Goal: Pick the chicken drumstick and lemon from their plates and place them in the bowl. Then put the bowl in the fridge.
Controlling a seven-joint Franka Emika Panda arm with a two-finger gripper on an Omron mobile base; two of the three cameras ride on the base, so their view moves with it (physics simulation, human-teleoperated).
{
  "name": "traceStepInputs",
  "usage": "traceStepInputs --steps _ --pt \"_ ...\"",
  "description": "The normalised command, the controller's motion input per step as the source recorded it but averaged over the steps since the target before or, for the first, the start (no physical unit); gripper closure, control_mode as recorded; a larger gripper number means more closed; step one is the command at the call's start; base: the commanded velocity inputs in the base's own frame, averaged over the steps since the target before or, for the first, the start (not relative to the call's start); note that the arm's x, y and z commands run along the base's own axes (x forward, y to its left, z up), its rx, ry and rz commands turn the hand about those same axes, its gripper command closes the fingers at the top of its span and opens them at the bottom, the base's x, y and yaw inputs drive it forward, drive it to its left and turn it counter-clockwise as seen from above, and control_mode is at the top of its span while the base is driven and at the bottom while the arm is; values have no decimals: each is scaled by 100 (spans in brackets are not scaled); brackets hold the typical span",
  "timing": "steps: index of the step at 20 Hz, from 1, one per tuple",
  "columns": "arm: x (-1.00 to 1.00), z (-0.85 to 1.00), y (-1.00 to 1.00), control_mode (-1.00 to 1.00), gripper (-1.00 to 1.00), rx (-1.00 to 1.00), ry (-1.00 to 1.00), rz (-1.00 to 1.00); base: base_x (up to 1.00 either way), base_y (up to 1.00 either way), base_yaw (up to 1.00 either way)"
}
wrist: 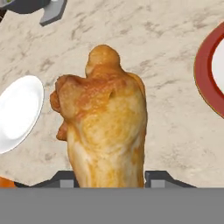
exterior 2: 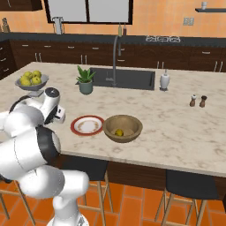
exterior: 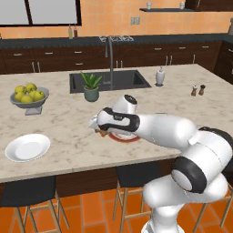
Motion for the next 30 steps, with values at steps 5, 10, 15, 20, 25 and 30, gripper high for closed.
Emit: traceStepInputs --steps 5,10,15,20,25,30 --pt "-1 35 -85 -100 100 -31 11 -13 0 0 0" --pt "0 29 -97 -100 100 -24 27 -17 0 0 0" --pt "24 17 -100 -100 100 -2 42 -7 0 0 0" --pt "21 -56 -98 -100 100 3 12 0 0 0 0" --pt "8 -47 -91 -100 100 1 0 0 0 0 0" --pt "23 0 -57 -100 100 -1 -11 4 0 0 0"
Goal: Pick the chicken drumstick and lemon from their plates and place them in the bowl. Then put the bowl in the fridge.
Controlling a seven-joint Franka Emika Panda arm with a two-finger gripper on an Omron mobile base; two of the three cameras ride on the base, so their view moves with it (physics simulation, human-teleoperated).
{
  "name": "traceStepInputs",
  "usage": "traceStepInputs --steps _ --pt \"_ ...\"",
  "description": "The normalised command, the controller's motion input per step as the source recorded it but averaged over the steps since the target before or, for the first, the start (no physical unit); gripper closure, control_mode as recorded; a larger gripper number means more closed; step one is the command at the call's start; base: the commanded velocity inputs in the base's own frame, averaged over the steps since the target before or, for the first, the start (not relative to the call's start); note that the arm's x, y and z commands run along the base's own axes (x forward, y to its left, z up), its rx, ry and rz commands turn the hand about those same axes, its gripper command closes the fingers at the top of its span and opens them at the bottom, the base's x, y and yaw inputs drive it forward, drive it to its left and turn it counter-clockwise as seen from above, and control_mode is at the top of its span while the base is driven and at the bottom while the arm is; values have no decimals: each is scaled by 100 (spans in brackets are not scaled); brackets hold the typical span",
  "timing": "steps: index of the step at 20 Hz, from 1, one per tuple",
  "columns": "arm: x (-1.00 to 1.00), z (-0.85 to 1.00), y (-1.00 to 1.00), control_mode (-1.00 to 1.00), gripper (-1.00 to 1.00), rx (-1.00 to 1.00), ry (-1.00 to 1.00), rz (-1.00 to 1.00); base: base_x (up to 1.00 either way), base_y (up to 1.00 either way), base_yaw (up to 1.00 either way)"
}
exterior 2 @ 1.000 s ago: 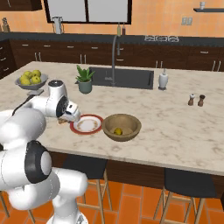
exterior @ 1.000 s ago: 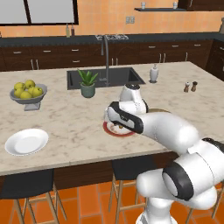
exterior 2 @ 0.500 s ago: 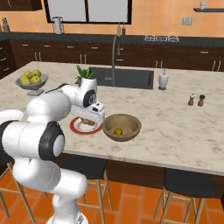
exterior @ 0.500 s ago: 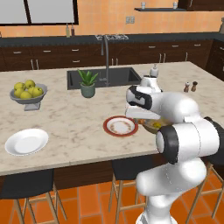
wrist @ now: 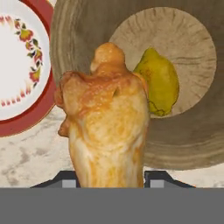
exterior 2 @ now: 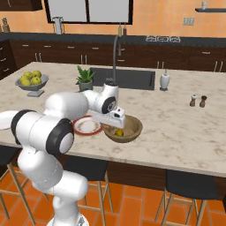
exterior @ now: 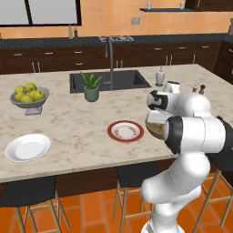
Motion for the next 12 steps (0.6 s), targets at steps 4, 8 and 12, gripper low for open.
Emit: traceStepInputs --steps 4,8,12 --pt "72 -21 -55 -100 100 -1 -8 6 0 0 0" --pt "45 -21 -36 -100 100 0 0 0 0 0 0" --pt "0 -21 0 -100 100 -2 2 0 0 0 0"
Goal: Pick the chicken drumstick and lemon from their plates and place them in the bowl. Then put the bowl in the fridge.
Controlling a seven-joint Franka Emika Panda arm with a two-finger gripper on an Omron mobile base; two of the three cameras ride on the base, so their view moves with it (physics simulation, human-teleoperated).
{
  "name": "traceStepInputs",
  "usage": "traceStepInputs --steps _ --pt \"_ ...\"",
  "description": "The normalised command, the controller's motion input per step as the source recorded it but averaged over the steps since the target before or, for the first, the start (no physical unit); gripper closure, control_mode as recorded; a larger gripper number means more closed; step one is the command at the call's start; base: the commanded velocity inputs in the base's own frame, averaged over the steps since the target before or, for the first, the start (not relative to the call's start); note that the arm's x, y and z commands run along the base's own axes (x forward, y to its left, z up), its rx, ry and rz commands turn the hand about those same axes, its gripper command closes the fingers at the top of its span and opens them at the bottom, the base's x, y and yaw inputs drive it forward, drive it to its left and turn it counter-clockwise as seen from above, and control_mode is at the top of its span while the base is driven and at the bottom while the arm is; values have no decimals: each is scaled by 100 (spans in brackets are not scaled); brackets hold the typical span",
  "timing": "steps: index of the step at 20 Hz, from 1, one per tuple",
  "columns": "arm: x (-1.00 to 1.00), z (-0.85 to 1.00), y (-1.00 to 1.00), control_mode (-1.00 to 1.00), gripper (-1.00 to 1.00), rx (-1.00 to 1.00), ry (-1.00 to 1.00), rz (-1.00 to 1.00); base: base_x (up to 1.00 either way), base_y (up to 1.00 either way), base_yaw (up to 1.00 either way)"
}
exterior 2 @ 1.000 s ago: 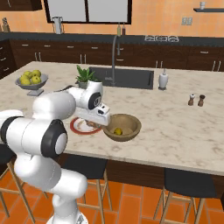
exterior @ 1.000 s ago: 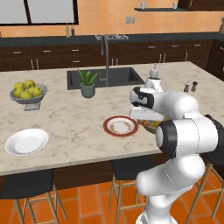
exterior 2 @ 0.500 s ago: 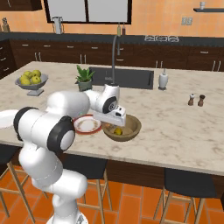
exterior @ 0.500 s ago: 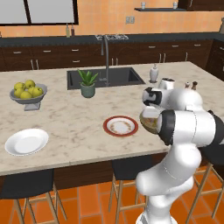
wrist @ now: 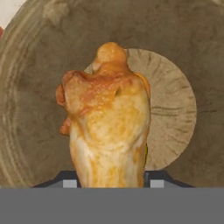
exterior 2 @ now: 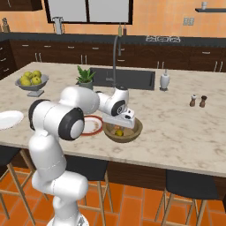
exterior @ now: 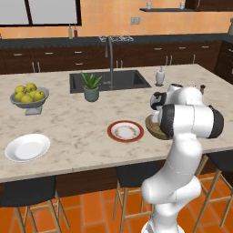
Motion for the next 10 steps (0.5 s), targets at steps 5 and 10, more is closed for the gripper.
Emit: traceStepInputs --steps 5,10 --pt "0 -13 0 -100 100 0 0 0 0 0 0" --pt "0 -12 0 -100 100 0 2 0 0 0 0"
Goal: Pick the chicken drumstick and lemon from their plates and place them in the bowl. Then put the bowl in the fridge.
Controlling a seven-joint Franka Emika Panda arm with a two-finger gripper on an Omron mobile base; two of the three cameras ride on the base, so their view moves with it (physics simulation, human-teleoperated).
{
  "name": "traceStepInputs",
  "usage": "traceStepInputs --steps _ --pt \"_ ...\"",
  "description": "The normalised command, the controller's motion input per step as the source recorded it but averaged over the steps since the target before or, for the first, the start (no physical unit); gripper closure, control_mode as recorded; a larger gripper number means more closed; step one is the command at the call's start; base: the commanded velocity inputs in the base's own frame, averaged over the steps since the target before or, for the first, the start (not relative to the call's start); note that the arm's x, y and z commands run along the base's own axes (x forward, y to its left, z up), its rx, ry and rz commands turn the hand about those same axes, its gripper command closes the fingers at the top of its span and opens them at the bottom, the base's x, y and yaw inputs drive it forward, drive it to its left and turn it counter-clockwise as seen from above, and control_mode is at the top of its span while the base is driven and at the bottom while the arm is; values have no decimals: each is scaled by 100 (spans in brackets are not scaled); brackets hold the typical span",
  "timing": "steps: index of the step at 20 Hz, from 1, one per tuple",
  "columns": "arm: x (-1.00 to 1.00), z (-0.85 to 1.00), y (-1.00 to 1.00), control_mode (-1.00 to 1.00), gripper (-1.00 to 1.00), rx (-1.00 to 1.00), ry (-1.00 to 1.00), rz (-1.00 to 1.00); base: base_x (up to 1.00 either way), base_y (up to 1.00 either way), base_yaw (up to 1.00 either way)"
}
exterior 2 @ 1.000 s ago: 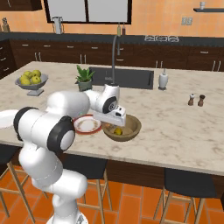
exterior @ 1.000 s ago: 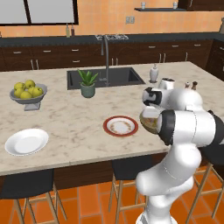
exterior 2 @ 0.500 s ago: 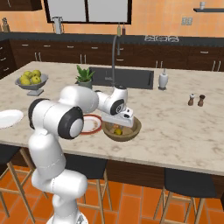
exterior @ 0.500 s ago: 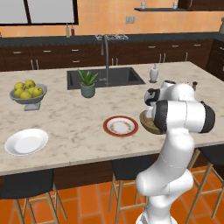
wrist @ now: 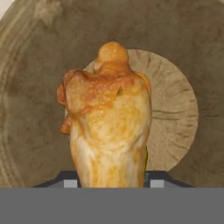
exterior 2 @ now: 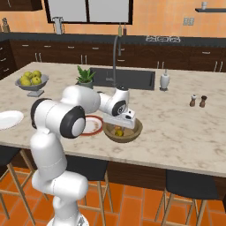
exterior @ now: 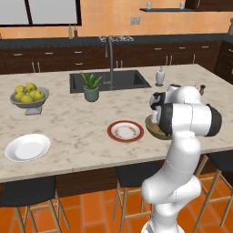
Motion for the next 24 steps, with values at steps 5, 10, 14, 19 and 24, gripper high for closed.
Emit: traceStepInputs --steps 5,10,14,19,24 --pt "0 -27 0 -100 -100 0 0 0 0 0 0" --pt "0 0 0 -100 -100 0 0 0 0 0 0" --pt "-2 0 0 -100 -100 0 0 0 0 0 0" --pt "-67 46 -1 -100 -100 0 -13 2 0 0 0" --pt "-37 15 45 -100 -100 -2 -9 9 0 0 0"
